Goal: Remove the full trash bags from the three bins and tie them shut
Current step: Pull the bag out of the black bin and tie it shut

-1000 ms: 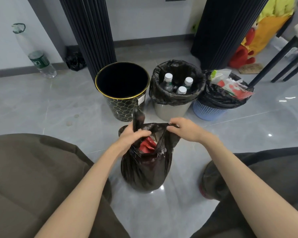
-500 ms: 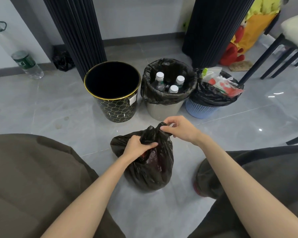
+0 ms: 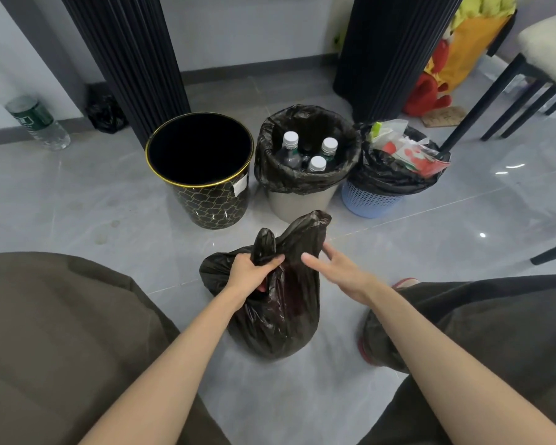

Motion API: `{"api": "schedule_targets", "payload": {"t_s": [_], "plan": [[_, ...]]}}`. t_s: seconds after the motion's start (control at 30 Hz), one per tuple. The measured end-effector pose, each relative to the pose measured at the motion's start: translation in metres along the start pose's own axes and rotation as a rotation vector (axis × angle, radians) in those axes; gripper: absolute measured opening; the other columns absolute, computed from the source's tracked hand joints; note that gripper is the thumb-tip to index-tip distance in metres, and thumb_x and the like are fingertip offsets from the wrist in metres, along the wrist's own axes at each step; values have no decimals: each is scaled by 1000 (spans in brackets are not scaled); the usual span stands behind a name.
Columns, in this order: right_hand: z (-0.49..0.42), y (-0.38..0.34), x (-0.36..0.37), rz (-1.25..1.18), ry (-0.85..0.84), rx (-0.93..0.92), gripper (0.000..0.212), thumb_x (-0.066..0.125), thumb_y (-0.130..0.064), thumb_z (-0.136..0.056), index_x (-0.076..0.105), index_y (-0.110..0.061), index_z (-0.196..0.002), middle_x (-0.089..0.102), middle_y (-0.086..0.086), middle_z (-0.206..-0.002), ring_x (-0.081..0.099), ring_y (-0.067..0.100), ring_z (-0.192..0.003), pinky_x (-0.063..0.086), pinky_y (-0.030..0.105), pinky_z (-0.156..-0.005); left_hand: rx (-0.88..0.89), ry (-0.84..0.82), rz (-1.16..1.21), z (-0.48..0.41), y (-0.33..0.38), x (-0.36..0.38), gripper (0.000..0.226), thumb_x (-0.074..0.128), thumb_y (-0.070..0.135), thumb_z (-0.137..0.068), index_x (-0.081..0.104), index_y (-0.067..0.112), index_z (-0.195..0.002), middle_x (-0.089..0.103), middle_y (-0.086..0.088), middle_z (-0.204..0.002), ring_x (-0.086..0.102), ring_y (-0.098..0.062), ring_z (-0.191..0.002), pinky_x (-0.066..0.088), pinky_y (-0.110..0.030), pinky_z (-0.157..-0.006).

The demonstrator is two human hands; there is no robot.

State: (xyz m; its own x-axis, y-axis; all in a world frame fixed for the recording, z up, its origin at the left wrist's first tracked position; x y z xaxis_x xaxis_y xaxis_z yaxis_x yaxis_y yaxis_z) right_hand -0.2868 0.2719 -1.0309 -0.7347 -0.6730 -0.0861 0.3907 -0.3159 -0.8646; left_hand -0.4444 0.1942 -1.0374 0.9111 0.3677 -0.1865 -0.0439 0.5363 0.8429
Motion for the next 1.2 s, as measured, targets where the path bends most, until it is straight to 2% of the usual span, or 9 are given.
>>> {"api": "schedule_targets", "payload": {"t_s": [0.13, 0.33, 0.47, 0.6, 0.7, 0.87, 1.0, 1.1, 1.2], "plan": [[-5, -6, 28, -65, -12, 6, 30, 55, -39, -92, 56, -25, -118, 65, -5, -115, 61, 1, -99, 48, 16, -80, 13, -66, -36, 2, 5, 4, 24, 75, 34, -77, 71, 11, -83, 71, -6, -78, 61, -22, -64, 47, -22, -50], [-17, 3, 32, -357, 26, 68, 31, 41, -34, -100, 62, -17, -114, 69, 1, -110, 66, 12, -100, 52, 24, -81, 9, -108, -50, -1, 4, 3, 16, 77, 32, -75, 70, 18, -80, 71, 0, -77, 61, -12, -62, 49, -23, -62], [-26, 6, 28, -739, 114, 76, 40, 34, -31, -102, 61, -7, -120, 67, 9, -116, 63, 22, -109, 49, 35, -92, -1, -101, 10, -6, -3, -7, 19, 76, 27, -77, 72, 23, -95, 69, 9, -90, 61, -1, -86, 48, -15, -78], [-27, 20, 23, -1016, 269, 161, 36, 31, -22, -103, 55, -5, -83, 64, 14, -82, 63, 25, -85, 50, 36, -77, -81, -17, 209, -12, -11, -20, 25, 45, 27, -99, 63, 13, -89, 33, 6, -56, 32, -5, -47, 29, -20, -52], [-30, 23, 18, -1101, 341, 136, 38, 27, -19, -103, 36, -14, -67, 32, -4, -41, 47, 14, -50, 46, 27, -73, -141, 39, 357, -13, -15, -23, 35, 30, 26, -103, 47, 14, -75, 27, 10, -43, 23, -3, -34, 27, -19, -49], [-25, 6, 8, -622, 378, 36, 34, 28, -19, -103, 34, -20, -70, 27, -8, -45, 24, 3, -34, 27, 16, -39, -153, 53, 564, -10, -20, -24, 38, 27, 24, -103, 41, 14, -69, 26, 10, -34, 24, -3, -28, 38, -21, -54], [-17, -17, 13, 193, 359, -102, 22, 35, -14, -99, 56, -14, -103, 55, 2, -85, 51, 15, -74, 38, 25, -68, -97, -52, 455, -3, -3, -8, 36, 29, 24, -103, 37, 16, -69, 26, 11, -44, 20, 0, -33, 20, -13, -34], [-12, -20, 20, 411, 389, -183, 25, 38, -7, -96, 52, -2, -117, 64, 16, -106, 58, 32, -96, 34, 26, -71, -10, -120, 228, 2, 9, 5, 32, 31, 23, -102, 38, 16, -72, 26, 6, -58, 25, 0, -38, 21, -14, -41], [-13, -7, 26, 445, 336, -92, 27, 37, -7, -96, 47, -2, -120, 61, 20, -112, 56, 36, -104, 38, 32, -78, 42, -136, -136, 10, 17, 13, 7, 39, 20, -96, 43, 15, -94, 41, 2, -76, 41, -7, -65, 32, -24, -60]]}}
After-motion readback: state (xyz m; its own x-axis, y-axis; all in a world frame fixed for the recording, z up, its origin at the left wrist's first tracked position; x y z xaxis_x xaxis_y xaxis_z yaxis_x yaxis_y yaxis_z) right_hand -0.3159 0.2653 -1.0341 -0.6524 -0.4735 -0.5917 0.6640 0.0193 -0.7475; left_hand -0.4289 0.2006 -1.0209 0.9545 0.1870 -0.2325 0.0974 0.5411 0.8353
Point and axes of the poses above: each hand's wrist, its own z-axis away from the middle knuckle, its own x-axis out of the palm, y = z × x, the point moved 7 cm from there along -z, towards the middle knuckle
